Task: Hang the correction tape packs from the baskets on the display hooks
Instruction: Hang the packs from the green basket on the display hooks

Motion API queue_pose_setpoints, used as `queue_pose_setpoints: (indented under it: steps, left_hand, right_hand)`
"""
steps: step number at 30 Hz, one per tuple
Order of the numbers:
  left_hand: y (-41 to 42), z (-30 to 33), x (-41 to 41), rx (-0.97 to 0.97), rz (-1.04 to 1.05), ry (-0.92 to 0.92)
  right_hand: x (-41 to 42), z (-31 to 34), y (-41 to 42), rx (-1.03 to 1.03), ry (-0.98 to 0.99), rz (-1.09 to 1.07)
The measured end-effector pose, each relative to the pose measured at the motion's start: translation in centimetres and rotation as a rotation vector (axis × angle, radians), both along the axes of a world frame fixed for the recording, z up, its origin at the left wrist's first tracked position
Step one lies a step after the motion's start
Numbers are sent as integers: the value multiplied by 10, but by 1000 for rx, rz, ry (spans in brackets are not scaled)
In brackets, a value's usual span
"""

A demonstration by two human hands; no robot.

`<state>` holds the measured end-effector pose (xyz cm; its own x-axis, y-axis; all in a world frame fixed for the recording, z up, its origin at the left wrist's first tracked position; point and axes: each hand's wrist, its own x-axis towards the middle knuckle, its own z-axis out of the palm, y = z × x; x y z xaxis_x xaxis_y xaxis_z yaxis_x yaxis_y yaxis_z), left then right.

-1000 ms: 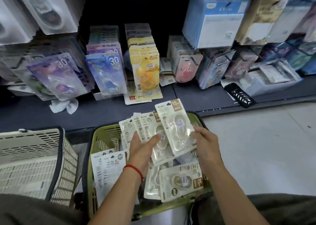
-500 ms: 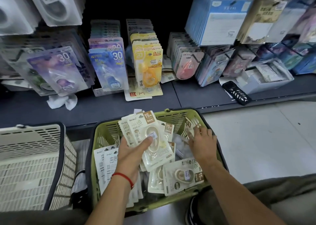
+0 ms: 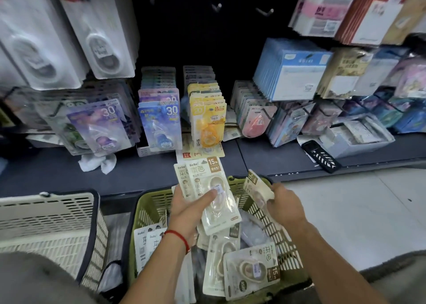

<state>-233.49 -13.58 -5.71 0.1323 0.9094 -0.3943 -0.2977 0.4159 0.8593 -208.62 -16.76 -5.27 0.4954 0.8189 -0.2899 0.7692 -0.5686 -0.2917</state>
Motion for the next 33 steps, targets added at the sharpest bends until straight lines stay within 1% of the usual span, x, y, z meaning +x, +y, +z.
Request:
queue_pose_setpoints:
  steps: [1, 3, 4, 6, 8, 9, 12, 15, 18, 21, 24, 27, 29, 33]
  left_hand:
    - [3, 5, -1, 27, 11, 10]
    - [7, 17, -2, 89, 13, 29]
    - [7, 23, -2, 120, 11, 33]
    - [4, 34, -2, 163, 8, 28]
    - [2, 46, -2, 173, 30, -18]
    - [1, 53, -4, 176, 44, -38]
    - [9, 80, -17, 213, 42, -41]
    - [25, 111, -43, 285, 3, -27]
    - [43, 145, -72, 365, -1, -6]
    - [58, 175, -104, 429, -23, 45]
    - [71, 190, -127, 475, -44, 94]
    - [83, 193, -137, 518, -3, 54]
    - [90, 195, -142, 566, 34, 83]
    - [99, 198, -147, 598, 113, 149]
  right_hand:
    - [2, 15, 0, 97, 125, -70]
    - [1, 45, -2, 281, 467, -192]
    - [-2, 60, -4, 350, 637, -235]
    - [-14, 83, -7, 426, 930, -268]
    - [-31, 95, -5, 457, 1126, -227]
    - [-41, 99, -3, 471, 1175, -200]
    - [-73, 110, 5, 520, 1209, -112]
    - [-102, 129, 22, 585, 1086, 18]
    - [-128, 154, 44, 617, 1038, 113]
    - [-154, 176, 67, 652, 1046, 217]
    - [-178, 192, 87, 680, 1059, 289]
    - [-191, 201, 104, 746, 1053, 334]
    - [-197, 204, 112, 814, 1054, 353]
    - [-199, 209, 128, 961, 1071, 247]
